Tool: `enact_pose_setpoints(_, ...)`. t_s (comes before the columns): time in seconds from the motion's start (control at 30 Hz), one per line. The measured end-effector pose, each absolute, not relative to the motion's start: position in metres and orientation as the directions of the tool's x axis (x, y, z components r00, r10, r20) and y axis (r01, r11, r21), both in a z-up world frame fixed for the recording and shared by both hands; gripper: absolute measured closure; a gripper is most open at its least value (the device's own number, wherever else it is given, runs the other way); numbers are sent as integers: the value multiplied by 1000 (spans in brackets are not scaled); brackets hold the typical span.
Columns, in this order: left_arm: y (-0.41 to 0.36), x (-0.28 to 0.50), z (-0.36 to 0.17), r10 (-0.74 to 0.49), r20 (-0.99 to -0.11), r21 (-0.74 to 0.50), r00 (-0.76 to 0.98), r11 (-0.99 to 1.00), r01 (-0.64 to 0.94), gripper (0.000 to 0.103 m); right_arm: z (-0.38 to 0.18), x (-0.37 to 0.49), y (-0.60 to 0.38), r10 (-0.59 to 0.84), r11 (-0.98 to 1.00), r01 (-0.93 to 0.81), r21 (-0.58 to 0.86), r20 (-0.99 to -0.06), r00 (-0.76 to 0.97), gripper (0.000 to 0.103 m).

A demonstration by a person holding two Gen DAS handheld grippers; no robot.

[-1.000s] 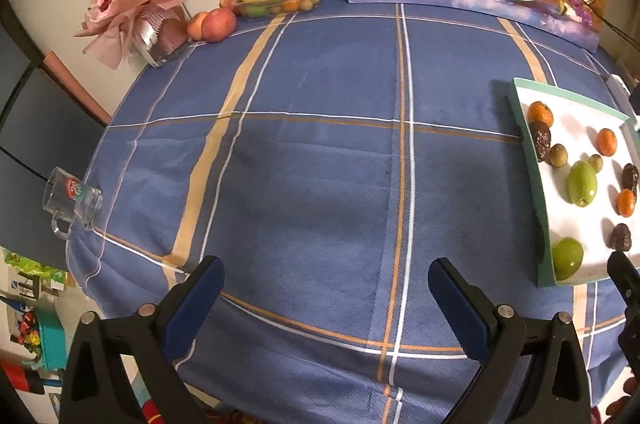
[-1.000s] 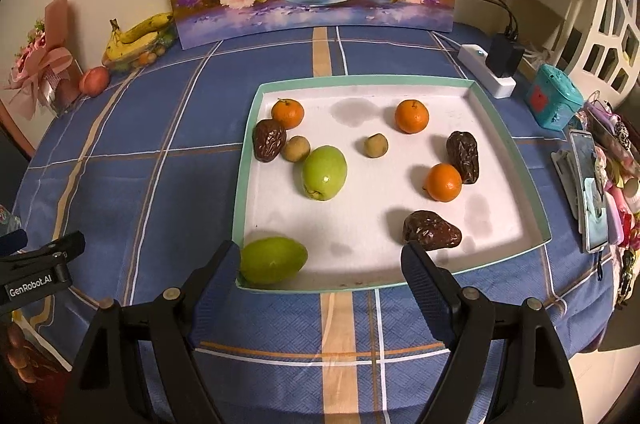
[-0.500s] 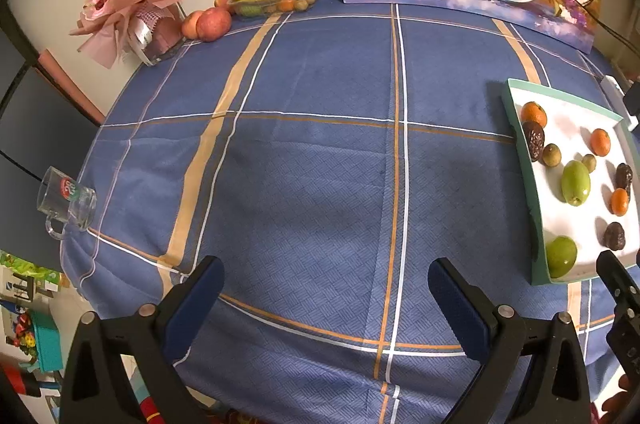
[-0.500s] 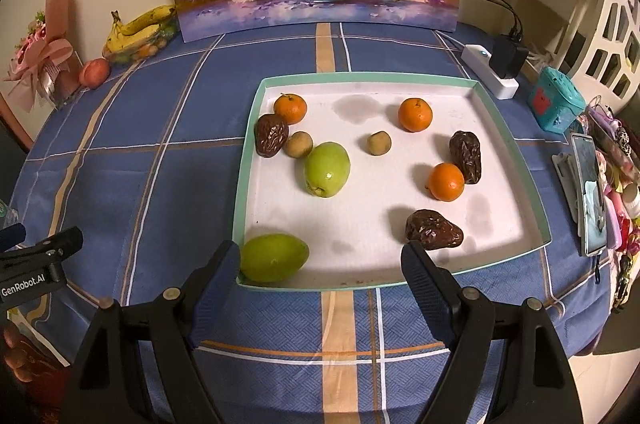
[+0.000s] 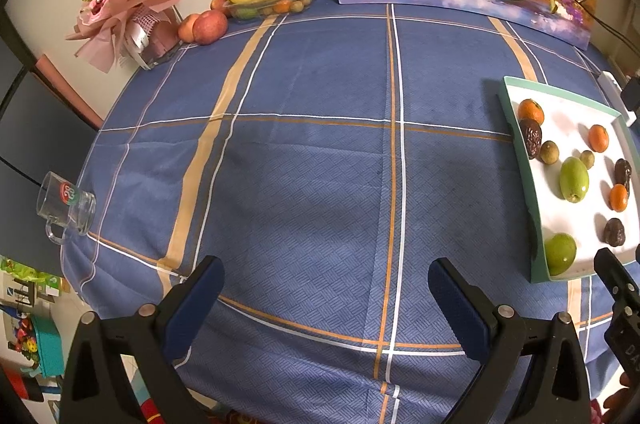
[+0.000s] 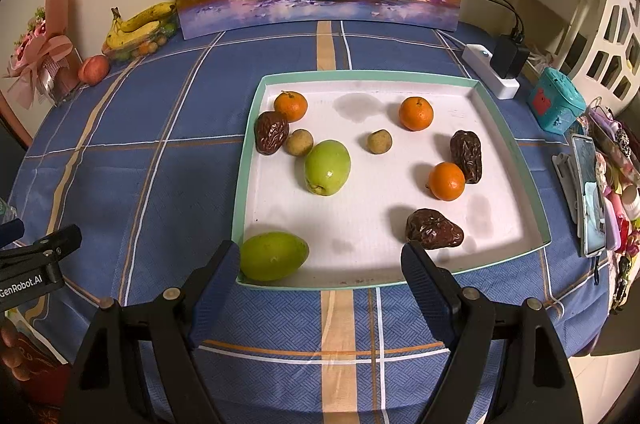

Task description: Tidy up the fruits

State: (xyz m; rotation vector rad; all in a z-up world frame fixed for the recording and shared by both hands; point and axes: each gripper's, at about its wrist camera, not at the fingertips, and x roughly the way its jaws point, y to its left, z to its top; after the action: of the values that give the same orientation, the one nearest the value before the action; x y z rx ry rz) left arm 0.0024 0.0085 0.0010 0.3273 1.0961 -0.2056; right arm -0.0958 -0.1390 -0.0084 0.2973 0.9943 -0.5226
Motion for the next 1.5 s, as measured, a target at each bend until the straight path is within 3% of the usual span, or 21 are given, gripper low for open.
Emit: enact_pose_setpoints(1.5,4,0,0,-4,-895,167,446,924,344,0,-10,-95,-138,-278,848,530,-10,-859,430,20)
